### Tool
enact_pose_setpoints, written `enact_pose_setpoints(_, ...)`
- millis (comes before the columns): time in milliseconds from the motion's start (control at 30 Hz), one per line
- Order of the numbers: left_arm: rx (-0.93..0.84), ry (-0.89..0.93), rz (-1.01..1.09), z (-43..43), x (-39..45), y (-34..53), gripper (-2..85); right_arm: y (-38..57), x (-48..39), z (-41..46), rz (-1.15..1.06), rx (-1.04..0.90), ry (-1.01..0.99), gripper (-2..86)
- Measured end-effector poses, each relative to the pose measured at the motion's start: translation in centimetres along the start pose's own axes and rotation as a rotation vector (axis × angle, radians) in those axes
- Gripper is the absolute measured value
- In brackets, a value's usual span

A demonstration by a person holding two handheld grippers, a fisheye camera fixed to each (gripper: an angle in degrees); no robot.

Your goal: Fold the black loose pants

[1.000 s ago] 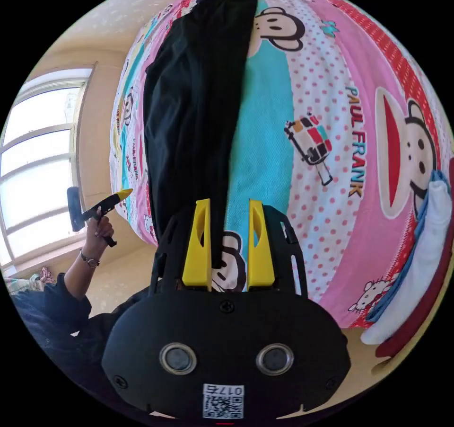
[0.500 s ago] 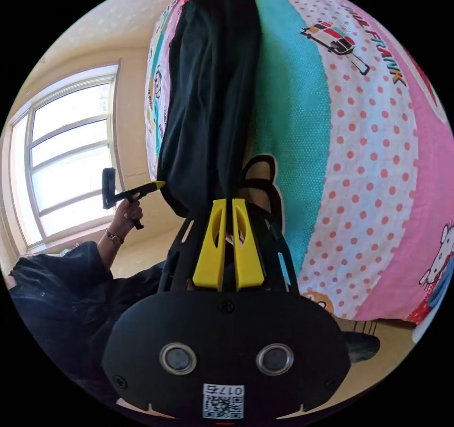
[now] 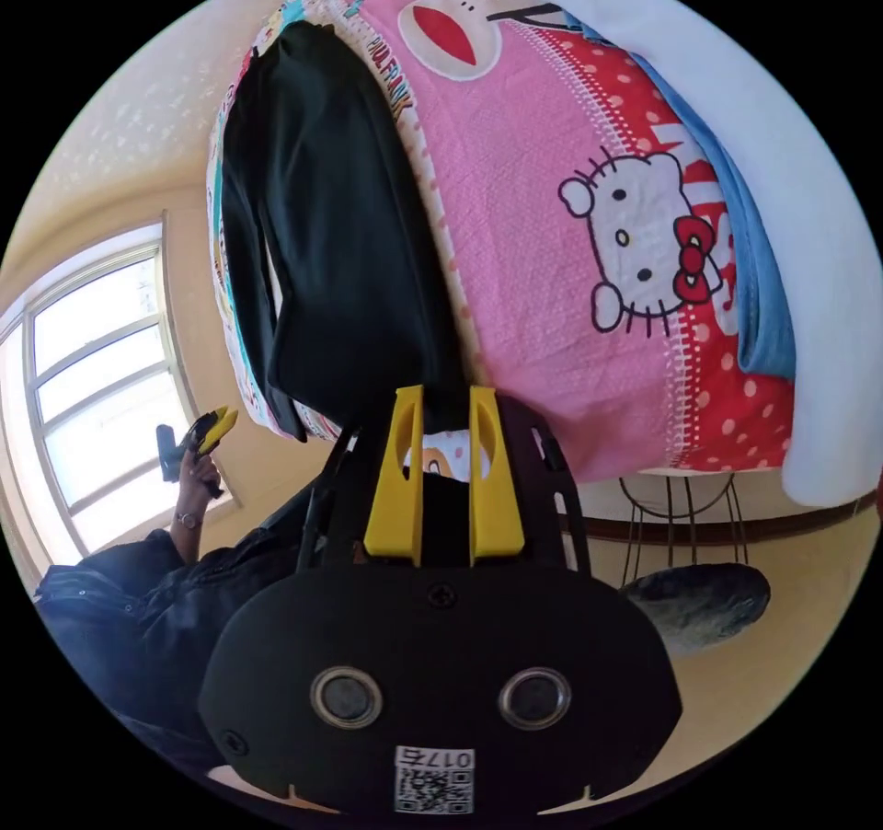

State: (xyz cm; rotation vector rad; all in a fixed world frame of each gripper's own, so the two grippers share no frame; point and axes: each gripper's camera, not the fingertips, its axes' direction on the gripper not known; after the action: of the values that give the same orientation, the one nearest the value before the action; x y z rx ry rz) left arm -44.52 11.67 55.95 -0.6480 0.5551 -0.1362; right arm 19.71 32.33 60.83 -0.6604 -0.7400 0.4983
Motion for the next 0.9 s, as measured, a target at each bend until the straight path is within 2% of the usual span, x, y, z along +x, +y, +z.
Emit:
enact_pose_setpoints(100,-0.063,0.04,0.251,1.7,6.4,-0.3,11.5,2.1,0.6,-1.5,-0.032,0.052,-0.138,5.6)
enact_pose_setpoints(167,-0.077,-0.082,0.368,2.8,8.9,-0.3,12.2,4.1,0.8,-3.9,-0.084,0.136,-0.418,4.3)
enact_pose_setpoints(233,-0.089,-0.081,0.39,3.7,8.8,-0.3,12.9,5.8,0.6,-5.4,-0.177,0.191,-0.624,3.6)
enact_pose_setpoints(300,-0.147,0.033,0.38,5.2,8.2,-0.6,13.2,7.1,0.9,-6.0,-0.189,0.231,-0.554,3.3)
enact_pose_setpoints(367,-0.21,0.126,0.307,7.6,7.5,-0.5,13.3,7.6,3.2,-4.7,0.013,0.201,-0.247,3.1)
enact_pose_setpoints(433,-0.254,0.161,0.322,9.1,8.5,-0.3,13.2,7.9,4.6,-4.2,0.103,0.248,-0.2,3.0)
enact_pose_setpoints(500,-0.268,0.19,0.357,9.8,10.4,-0.1,13.5,8.1,4.0,-4.1,0.084,0.264,-0.188,2.9)
enact_pose_setpoints(600,-0.228,0.292,0.428,9.3,14.7,0.0,14.1,9.1,-0.7,-4.3,-0.145,0.252,-0.161,2.8)
enact_pose_setpoints(700,-0.195,0.336,0.474,8.9,18.9,-0.5,15.5,10.4,-6.5,-4.0,-0.387,0.2,-0.242,2.8)
enact_pose_setpoints(800,-0.335,0.325,0.509,11.6,22.2,-1.0,16.1,11.2,-12.1,-2.2,-0.571,0.094,-0.231,2.9)
enact_pose_setpoints(867,-0.494,0.186,0.529,14.6,23.2,-0.5,14.4,11.9,-15.5,-0.6,-0.695,0.019,-0.229,3.3)
enact_pose_setpoints(900,-0.505,0.169,0.53,14.9,23.1,-0.3,12.7,12.0,-15.9,-0.4,-0.711,0.005,-0.228,3.4)
